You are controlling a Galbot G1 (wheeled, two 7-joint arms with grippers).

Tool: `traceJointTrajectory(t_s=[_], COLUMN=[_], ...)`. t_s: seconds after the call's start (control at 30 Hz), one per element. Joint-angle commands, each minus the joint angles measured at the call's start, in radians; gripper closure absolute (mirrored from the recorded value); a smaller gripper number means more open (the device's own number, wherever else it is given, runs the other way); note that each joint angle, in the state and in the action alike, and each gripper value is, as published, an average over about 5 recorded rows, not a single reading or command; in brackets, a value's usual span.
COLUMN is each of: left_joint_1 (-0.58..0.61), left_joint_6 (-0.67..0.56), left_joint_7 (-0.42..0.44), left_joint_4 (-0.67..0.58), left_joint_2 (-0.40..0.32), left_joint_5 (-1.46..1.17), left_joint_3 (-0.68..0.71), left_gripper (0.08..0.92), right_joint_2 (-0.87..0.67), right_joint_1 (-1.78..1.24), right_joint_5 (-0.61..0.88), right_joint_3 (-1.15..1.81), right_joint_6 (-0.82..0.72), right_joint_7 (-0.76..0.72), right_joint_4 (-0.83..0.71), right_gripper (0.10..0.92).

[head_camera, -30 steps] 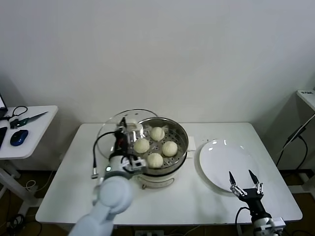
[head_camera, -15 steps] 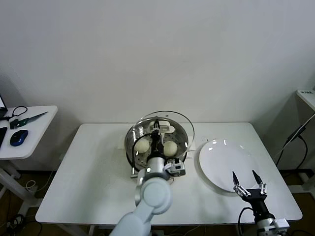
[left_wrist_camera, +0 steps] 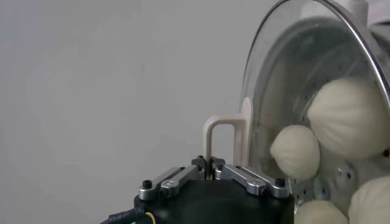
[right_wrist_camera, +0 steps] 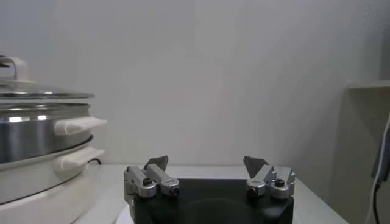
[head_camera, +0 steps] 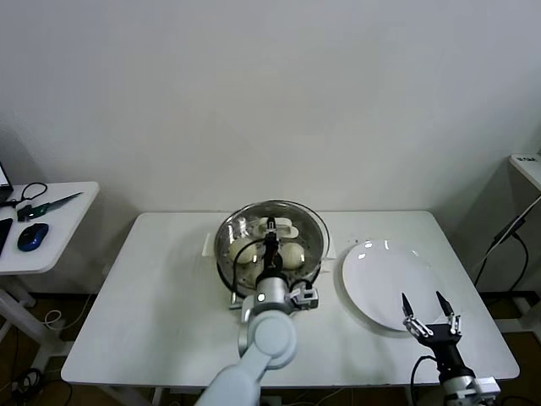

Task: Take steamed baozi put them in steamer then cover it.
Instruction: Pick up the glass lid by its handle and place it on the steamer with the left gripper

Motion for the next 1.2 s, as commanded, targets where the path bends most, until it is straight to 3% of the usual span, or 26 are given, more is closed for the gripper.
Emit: traceJointTrajectory(t_s=[0.03,0.53,1.2], left_joint_1=[0.002,0.007,0.002], left_joint_6=[0.005,-0.002,0.002], left_joint_7=[-0.004,-0.017,-0.031], left_joint_4=[0.018,0.023,0.04], left_joint_2=[-0.022,0.034,0.004], left_joint_5=[0.019,0.003,-0.013], left_joint_3=[0.026,-0.022,-0.014], left_gripper=[0.864,0.864,0.864], right_joint_2=[0.001,0.007,0.02], right_joint_1=[-0.005,-0.001,0.0], right_joint_5=[0.003,-0.002,-0.01], right_joint_3=[0.002,0.001,-0.006], right_joint_6=[0.007,0.006,0.007], right_joint_7=[-0.004,-0.007,-0.009], right_joint_4=[-0.001,-0.003,0.008], right_gripper=[0.203,0.203,0.203])
